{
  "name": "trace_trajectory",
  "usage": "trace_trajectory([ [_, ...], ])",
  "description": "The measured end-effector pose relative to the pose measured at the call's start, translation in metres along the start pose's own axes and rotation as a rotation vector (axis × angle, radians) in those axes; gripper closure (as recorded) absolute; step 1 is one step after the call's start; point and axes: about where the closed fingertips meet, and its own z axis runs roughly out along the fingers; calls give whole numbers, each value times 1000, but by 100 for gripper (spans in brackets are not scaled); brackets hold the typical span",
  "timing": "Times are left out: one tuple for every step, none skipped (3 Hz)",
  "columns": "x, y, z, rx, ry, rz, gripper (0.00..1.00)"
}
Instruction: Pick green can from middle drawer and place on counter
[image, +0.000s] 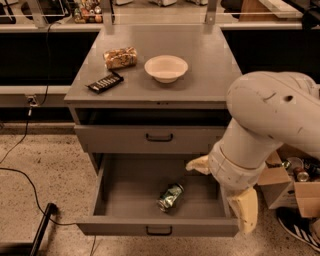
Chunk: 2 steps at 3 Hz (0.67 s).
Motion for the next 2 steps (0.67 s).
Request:
trace_trajectory([
  [-2,-2,-2,7,-8,4,0],
  [3,-21,-4,94,24,-33,0],
])
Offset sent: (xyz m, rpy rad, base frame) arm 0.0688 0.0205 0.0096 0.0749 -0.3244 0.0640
